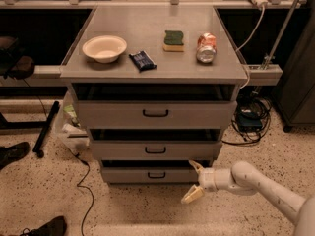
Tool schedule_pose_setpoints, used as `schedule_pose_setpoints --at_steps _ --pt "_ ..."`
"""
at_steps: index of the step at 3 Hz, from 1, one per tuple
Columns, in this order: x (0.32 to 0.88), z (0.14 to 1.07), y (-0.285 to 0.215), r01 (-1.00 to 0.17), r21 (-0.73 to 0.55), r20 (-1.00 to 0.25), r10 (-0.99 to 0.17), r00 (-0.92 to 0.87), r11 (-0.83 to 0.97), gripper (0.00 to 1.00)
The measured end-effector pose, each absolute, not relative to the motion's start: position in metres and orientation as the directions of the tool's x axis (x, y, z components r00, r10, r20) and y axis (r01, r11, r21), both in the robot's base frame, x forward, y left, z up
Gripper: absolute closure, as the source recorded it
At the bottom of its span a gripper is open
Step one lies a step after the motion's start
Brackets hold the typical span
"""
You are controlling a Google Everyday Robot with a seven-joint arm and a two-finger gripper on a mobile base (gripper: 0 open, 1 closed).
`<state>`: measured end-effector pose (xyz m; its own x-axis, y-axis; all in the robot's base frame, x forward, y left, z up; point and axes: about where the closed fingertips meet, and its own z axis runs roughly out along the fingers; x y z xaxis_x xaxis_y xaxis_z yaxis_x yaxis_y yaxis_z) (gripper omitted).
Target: Open bottom drawer
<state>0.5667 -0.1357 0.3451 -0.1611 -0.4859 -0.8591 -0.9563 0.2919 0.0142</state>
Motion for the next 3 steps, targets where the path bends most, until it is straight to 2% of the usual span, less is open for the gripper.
schedule_pose_setpoints --at_steps 3 --pt "0.629 0.220 -0.141 -0.932 0.090 -0.758 -0.583 -0.292 0.351 0.00"
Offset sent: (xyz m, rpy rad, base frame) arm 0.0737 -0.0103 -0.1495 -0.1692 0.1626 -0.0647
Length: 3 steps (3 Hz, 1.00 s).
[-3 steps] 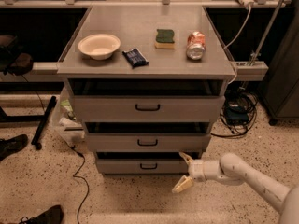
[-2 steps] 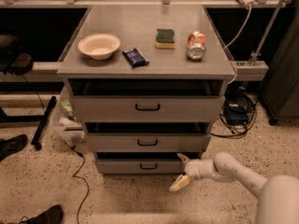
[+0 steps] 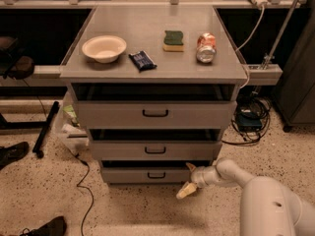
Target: Open bottom drawer
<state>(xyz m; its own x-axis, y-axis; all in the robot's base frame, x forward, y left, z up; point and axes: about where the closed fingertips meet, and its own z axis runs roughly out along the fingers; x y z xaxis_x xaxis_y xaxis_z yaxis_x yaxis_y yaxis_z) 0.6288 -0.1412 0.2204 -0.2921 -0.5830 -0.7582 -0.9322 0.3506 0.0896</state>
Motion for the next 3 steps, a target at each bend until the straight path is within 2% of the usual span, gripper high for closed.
schedule_pose_setpoints --at_steps 2,3 --pt "0.654 0.202 -0.152 -0.919 0.049 -0.779 -0.561 -0.280 0.391 0.00" --pt "0.653 0.194 -0.156 -0.917 0.063 -0.767 -0.570 -0.297 0.393 0.17"
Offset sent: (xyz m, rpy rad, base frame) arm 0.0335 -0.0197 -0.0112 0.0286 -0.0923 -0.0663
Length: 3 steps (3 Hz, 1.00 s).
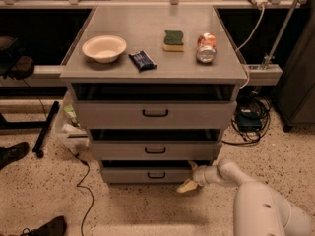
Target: Open bottom drawer
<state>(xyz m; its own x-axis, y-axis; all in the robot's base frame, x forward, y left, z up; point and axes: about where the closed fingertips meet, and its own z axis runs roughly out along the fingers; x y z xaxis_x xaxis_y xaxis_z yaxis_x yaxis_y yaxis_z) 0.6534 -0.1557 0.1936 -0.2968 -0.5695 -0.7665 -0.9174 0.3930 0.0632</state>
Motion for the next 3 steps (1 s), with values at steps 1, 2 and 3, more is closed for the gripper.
schedule_pose_setpoints --at_steps 1,2,3 --pt "0.6503 0.1943 -0.1612 -0.913 0.070 -0.762 -0.570 -0.309 0.401 0.40" --pt "0.6505 0.2009 -0.1623 -0.913 0.070 -0.762 -0.570 -0.309 0.401 0.52" --pt "0.6507 0.2034 -0.1640 -0.913 0.070 -0.762 -0.570 -0.309 0.401 0.34"
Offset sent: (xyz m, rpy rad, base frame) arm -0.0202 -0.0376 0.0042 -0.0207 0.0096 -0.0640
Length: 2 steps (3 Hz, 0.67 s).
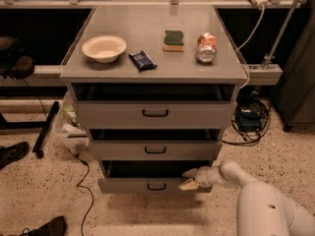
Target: Open bottom drawer
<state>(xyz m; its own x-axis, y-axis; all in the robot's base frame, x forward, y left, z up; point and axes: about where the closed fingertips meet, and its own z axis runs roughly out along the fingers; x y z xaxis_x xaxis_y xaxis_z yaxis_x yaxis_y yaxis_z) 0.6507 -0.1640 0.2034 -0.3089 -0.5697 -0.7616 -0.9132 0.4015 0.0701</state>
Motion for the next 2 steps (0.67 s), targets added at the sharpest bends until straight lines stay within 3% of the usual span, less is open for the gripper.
schedule_pose_setpoints --at_steps 1,2 --pt "0.6353 0.2072 -0.1788 -0.899 0.060 -0.769 -0.554 -0.319 0.435 0.11" --pt "0.6297 0.2047 -0.1802 -0.896 0.068 -0.768 -0.551 -0.327 0.438 0.00"
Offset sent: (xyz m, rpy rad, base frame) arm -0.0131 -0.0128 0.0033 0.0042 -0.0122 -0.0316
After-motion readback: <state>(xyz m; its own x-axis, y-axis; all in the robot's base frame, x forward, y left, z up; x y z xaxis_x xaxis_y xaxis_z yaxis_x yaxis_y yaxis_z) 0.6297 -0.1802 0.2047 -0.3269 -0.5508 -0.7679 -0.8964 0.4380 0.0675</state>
